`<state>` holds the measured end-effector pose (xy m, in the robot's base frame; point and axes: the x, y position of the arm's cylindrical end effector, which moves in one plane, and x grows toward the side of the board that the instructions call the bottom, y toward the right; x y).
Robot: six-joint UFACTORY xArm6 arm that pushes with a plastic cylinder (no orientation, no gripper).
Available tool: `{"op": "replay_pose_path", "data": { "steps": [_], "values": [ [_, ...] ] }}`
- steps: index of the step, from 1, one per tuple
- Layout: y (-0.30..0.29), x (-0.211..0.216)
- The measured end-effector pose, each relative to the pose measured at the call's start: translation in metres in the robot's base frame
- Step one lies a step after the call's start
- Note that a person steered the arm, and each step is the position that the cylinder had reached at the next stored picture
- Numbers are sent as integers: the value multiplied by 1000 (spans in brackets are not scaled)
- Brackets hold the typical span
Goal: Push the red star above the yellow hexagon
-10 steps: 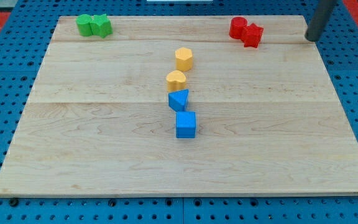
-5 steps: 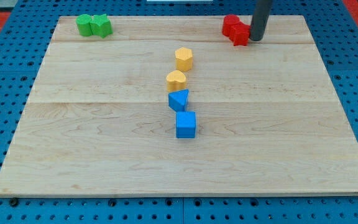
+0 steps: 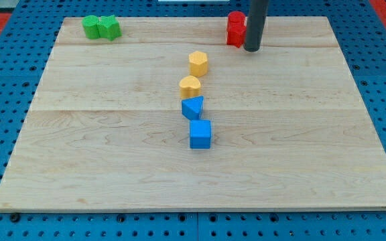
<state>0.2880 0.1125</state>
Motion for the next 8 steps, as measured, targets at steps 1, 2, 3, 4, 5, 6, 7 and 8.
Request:
{"op": "replay_pose_path", "data": {
  "steps": [1,2,3,4,5,6,7,8],
  "values": [
    [27,0],
    [95,-17],
    [102,-51],
    [30,-53],
    [14,-53],
    [-7,-51],
    [-49,-45],
    [-70,-29]
  ]
}}
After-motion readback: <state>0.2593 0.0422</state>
